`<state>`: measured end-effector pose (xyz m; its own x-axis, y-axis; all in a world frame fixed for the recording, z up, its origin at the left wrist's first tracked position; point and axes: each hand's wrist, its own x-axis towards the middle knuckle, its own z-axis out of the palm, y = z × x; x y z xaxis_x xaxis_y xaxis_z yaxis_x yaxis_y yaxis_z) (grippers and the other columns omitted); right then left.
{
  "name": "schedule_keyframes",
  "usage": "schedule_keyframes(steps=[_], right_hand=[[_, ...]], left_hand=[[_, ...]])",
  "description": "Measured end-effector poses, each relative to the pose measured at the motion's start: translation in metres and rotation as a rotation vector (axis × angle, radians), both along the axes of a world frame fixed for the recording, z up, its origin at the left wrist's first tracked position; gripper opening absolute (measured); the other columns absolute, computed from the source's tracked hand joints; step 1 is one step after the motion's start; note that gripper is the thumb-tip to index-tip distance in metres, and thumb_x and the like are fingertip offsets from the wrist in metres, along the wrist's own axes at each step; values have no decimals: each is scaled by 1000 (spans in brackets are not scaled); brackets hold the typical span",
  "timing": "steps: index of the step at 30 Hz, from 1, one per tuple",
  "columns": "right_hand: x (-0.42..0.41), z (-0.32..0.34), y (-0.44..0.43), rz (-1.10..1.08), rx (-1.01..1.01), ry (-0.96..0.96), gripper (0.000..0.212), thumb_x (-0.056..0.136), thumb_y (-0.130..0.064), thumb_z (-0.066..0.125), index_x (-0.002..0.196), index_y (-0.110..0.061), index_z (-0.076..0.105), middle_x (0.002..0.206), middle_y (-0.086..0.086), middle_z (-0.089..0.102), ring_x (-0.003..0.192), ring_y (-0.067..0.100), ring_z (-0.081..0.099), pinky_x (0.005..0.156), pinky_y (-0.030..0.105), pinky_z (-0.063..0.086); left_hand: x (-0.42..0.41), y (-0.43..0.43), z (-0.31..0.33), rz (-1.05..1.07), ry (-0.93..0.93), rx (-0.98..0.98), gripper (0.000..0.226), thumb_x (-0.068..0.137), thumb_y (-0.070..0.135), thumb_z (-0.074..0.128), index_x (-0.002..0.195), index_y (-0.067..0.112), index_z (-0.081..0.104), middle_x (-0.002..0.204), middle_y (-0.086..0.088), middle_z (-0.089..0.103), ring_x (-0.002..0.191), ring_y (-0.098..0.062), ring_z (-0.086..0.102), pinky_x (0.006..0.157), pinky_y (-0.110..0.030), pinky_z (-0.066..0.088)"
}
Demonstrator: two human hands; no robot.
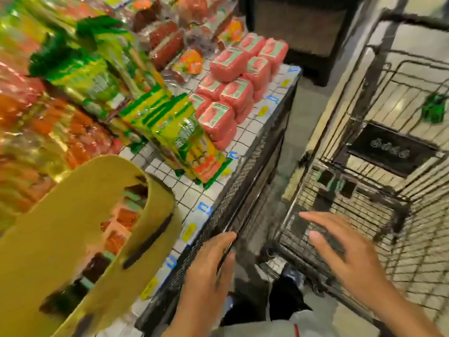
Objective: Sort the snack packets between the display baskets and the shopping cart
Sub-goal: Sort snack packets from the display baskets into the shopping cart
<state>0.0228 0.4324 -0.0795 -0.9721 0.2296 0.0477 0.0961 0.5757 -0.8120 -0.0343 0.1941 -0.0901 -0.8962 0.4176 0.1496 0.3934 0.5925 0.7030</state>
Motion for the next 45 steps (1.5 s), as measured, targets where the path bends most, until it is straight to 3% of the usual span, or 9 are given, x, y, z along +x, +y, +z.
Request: schedule_keyframes(steps=[5,10,15,20,26,31,36,40,45], right_hand=[[-18,26,-83,202,-35,54,26,92,-38,54,116,-34,62,121,-21,60,118,-1,52,101,26,38],[-48,68,-158,421,-30,218,40,91,-53,44,112,-25,63,119,-11,62,114,-2,53,97,8,35],[-99,106,-220,688,29,395,29,93,-35,48,108,-18,65,108,-10,63,105,-4,55,89,7,36],[-173,93,-298,1197,663,87,40,94,-44,51,124,-19,58,121,-2,60,117,16,48,94,33,41],[-193,41,-347,1446,1316,-45,75,81,-53,63,144,-26,34,142,11,41,131,30,34,104,41,31],[-197,39,-343,1283,974,82,61,75,-35,73,131,-25,50,132,-5,51,128,17,42,103,34,38],[-219,96,-334,1284,253,-177,11,85,-3,66,93,-9,61,95,1,67,90,5,65,74,23,53],[-203,138,-350,1473,-144,-186,10,82,-7,68,90,-11,62,84,-5,67,77,0,64,65,11,51],[-205,116,-374,1322,-54,-61,12,88,-20,62,93,-10,63,84,2,64,73,8,62,65,19,53]], left_hand=[[51,-85,30,224,155,-3,33,78,10,66,110,14,69,114,8,66,106,-3,59,89,-17,47],[81,-140,55,391,257,-4,31,99,34,39,105,24,68,117,21,61,104,0,57,92,-13,42],[88,-183,77,622,416,100,29,100,47,32,113,33,54,133,38,41,119,18,42,100,-3,31],[69,-224,72,732,492,-59,42,98,39,39,124,10,56,131,-5,54,126,-22,46,113,-23,28],[50,-241,46,728,350,-106,55,98,43,37,125,-2,56,134,-12,51,128,-31,44,110,-38,33],[48,-242,40,730,372,-84,49,93,33,48,123,-4,57,133,-10,51,129,-25,43,113,-31,31],[43,-242,53,763,353,-56,52,92,38,49,127,0,55,134,-3,50,129,-14,42,111,-39,33],[21,-239,88,792,94,185,52,85,55,60,132,49,36,120,44,48,115,21,43,92,1,34],[14,-253,100,943,-34,531,16,73,46,65,88,41,62,86,14,73,83,-6,69,74,-41,58]])
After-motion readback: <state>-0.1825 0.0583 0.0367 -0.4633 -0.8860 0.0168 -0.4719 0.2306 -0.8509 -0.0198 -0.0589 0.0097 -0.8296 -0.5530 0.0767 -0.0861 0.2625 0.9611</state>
